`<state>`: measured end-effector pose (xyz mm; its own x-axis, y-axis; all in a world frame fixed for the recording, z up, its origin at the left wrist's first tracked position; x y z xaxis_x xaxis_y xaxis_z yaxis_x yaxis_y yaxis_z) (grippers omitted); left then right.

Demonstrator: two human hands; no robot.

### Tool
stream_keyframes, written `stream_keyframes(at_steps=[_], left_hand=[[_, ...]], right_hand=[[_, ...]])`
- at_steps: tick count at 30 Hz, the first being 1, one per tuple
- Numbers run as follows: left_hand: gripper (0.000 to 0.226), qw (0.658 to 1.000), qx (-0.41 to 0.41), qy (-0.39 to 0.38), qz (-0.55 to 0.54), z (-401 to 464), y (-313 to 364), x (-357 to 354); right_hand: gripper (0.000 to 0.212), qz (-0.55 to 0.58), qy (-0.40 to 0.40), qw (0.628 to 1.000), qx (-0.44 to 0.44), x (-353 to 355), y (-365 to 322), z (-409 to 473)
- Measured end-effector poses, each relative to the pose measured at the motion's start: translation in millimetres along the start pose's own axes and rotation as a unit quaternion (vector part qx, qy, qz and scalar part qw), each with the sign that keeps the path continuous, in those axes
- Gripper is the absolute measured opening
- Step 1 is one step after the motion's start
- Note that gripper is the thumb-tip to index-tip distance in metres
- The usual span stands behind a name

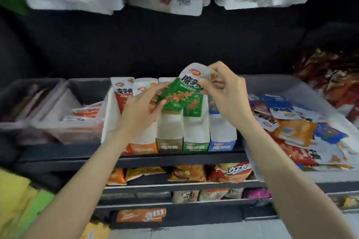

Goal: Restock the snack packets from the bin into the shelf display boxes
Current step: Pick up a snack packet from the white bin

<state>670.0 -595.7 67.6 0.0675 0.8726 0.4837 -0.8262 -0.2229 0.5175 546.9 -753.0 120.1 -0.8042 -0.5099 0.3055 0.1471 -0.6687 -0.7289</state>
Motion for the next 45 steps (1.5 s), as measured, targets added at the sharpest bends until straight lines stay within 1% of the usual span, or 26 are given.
stream_keyframes(at_steps=[3,5,7,9,12,15,17,20,23,26,30,31,33,34,36,38,39,41,42,44,45], left_hand=[[0.042,0.994,0.097,0.052,-0.006,-4.7,-42.2,30.3],[0.036,0.991,0.118,0.066,-0.004,-8.2,-55.7,41.8],[0.035,0.99,0.122,0.065,-0.007,-9.9,-59.5,44.8],[0.034,0.991,0.121,0.046,-0.018,-10.2,-56.0,38.2],[0.035,0.993,0.115,-0.013,-0.036,-9.7,-42.4,12.0],[0.04,0.996,0.051,-0.068,-0.004,-8.0,-22.3,-21.3],[0.05,0.993,0.021,-0.107,0.033,-7.1,-13.0,-42.4],[0.064,0.982,0.012,-0.159,0.102,-6.1,-11.7,-66.7],[0.067,0.977,0.025,-0.17,0.129,-4.5,-13.7,-76.0],[0.065,0.974,0.03,-0.172,0.141,-3.1,-13.9,-78.2],[0.065,0.975,0.024,-0.174,0.138,-2.7,-13.5,-79.2],[0.066,0.973,0.025,-0.179,0.141,-3.3,-13.2,-79.8],[0.068,0.971,0.03,-0.182,0.15,-4.0,-12.0,-80.3],[0.068,0.973,0.034,-0.173,0.152,-2.5,-10.0,-79.2],[0.061,0.981,0.042,-0.131,0.14,3.1,-0.2,-74.2],[0.051,0.99,0.02,-0.081,0.118,9.4,20.9,-70.5],[0.046,0.994,0.004,-0.057,0.094,11.5,35.0,-69.8],[0.04,1.0,-0.016,-0.013,-0.01,11.8,66.5,-72.1],[0.039,0.997,-0.04,0.002,-0.069,10.6,84.1,-74.8],[0.036,0.981,-0.143,0.004,-0.134,4.9,121.5,-87.4],[0.033,0.969,-0.199,-0.014,-0.148,0.8,138.0,-98.2]], right_hand=[[0.009,0.029,0.027,0.999,0.0,-31.3,-8.2,9.3],[0.008,0.028,0.037,0.999,0.005,-42.1,-9.9,12.7],[0.006,0.002,0.048,0.999,0.022,-44.1,-7.6,13.9],[0.008,-0.027,0.064,0.997,0.04,-38.7,-3.3,14.7],[0.01,-0.091,0.101,0.989,0.053,-19.5,6.1,19.2],[0.013,-0.157,0.129,0.977,0.062,2.4,16.9,25.2],[0.016,-0.195,0.117,0.972,0.057,6.4,28.0,28.0],[0.014,-0.253,0.052,0.964,0.057,-10.1,47.9,31.0],[0.015,-0.283,-0.027,0.958,0.045,-35.6,68.7,32.8],[0.02,-0.315,-0.062,0.946,0.039,-50.3,85.7,37.1],[0.029,-0.384,-0.062,0.919,0.061,-56.5,99.1,41.0],[0.032,-0.381,-0.056,0.921,0.061,-57.3,99.8,40.8],[0.04,-0.336,-0.024,0.94,0.048,-53.8,95.5,39.2],[0.039,-0.307,0.001,0.951,0.045,-48.6,91.0,37.6],[0.028,-0.274,0.031,0.96,0.056,-33.3,78.0,29.9],[0.016,-0.268,0.021,0.961,0.068,-11.2,63.0,17.2],[0.014,-0.266,0.015,0.961,0.066,4.0,55.9,9.6],[0.012,-0.262,0.014,0.963,0.054,42.0,46.6,-8.2],[0.012,-0.262,0.016,0.964,0.044,62.7,45.1,-17.7],[0.012,-0.267,0.022,0.963,0.005,105.8,52.7,-35.1],[0.013,-0.274,0.028,0.961,-0.022,127.8,62.5,-42.9]])
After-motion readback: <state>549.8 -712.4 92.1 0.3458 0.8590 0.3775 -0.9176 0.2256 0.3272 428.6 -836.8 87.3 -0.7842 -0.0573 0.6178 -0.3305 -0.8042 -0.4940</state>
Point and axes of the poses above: each hand's wrist, its own z-axis towards the middle knuckle, its own x-axis out of the back of the hand, y = z × x, the point moved 6 cm from there along z, towards the middle knuckle, and after that the axes turned 13 degrees about y, right-handed, at the moved point
